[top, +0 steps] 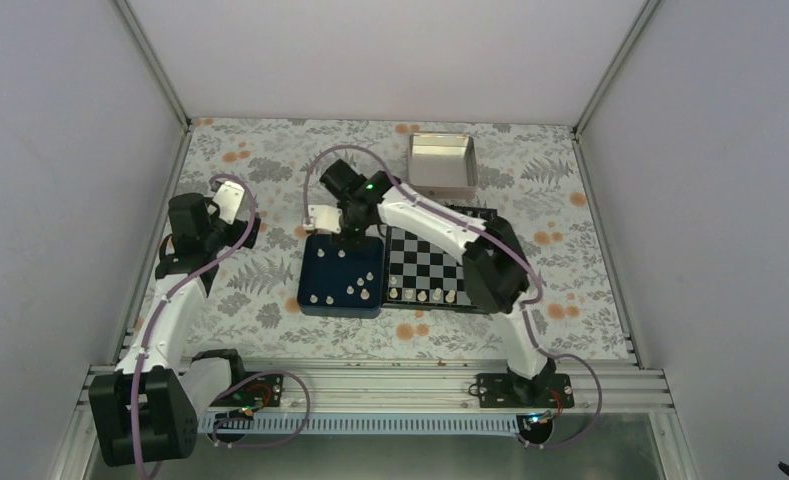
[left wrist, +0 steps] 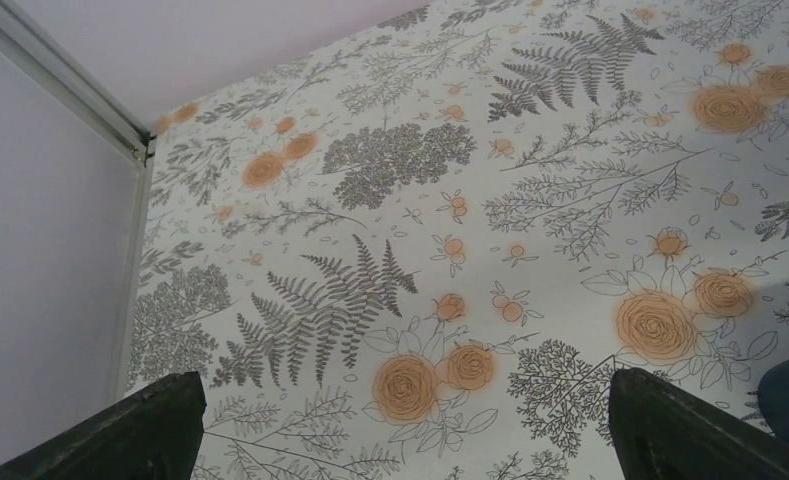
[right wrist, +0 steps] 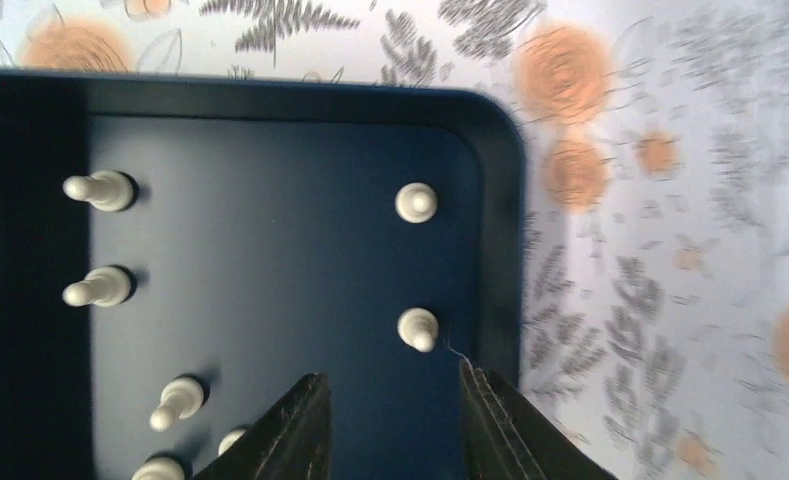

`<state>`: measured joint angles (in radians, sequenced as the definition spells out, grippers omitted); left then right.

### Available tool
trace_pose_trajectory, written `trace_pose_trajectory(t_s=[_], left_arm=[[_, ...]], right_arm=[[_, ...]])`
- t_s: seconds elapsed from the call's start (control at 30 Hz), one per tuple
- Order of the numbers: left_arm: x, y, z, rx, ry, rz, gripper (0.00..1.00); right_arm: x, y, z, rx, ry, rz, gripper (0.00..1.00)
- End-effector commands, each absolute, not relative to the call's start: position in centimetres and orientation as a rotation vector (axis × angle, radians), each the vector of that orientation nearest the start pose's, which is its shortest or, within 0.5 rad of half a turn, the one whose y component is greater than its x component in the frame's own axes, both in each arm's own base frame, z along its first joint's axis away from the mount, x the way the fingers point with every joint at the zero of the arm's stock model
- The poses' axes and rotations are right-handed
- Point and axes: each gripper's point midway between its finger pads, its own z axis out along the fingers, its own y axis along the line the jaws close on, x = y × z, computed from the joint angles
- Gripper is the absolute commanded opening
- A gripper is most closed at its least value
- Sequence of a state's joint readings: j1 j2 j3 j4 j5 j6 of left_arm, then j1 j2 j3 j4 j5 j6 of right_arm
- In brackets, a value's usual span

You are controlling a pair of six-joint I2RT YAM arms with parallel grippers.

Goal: Set up the chess pieces on the board
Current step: Pick up the chess piece from the storage box.

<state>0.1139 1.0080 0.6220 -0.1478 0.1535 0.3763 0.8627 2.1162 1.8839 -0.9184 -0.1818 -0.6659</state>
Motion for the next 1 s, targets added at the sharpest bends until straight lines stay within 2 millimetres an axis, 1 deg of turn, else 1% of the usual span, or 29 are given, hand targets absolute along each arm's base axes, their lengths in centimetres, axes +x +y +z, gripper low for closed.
trace_pose_trajectory(t_s=[0.0, 0.27, 0.4, 0.57, 0.7, 0.83, 0.97], left_arm=[[33.8, 1.1, 17.9, 0.36, 2.052, 0.11, 1.0], [33.8, 1.1, 18.1, 0.359, 2.046, 0.109, 1.0], [33.8, 1.1, 18.0, 0.361, 2.046, 0.108, 1.0], [33.8, 1.0, 18.1, 0.363, 2.042, 0.107, 1.0], [33.7, 1.0, 18.2, 0.365, 2.039, 0.104, 1.0], [33.7, 0.9, 18.2, 0.367, 2.039, 0.098, 1.0], [33.7, 0.9, 18.1, 0.37, 2.039, 0.093, 1.0]], right_arm=[[31.0, 41.3, 9.9, -1.981, 1.943, 0.258, 0.35], [32.1, 42.6, 7.1, -1.99, 1.939, 0.204, 0.35], [31.9, 43.6, 6.7, -1.988, 1.919, 0.246, 0.35], [31.1, 45.1, 6.0, -2.014, 1.901, 0.316, 0.38], [31.3, 45.9, 5.2, -2.012, 1.894, 0.284, 0.4], [31.8, 46.7, 5.4, -1.978, 1.872, 0.278, 0.43], [32.0, 47.0, 5.2, -1.977, 1.867, 0.268, 0.43]])
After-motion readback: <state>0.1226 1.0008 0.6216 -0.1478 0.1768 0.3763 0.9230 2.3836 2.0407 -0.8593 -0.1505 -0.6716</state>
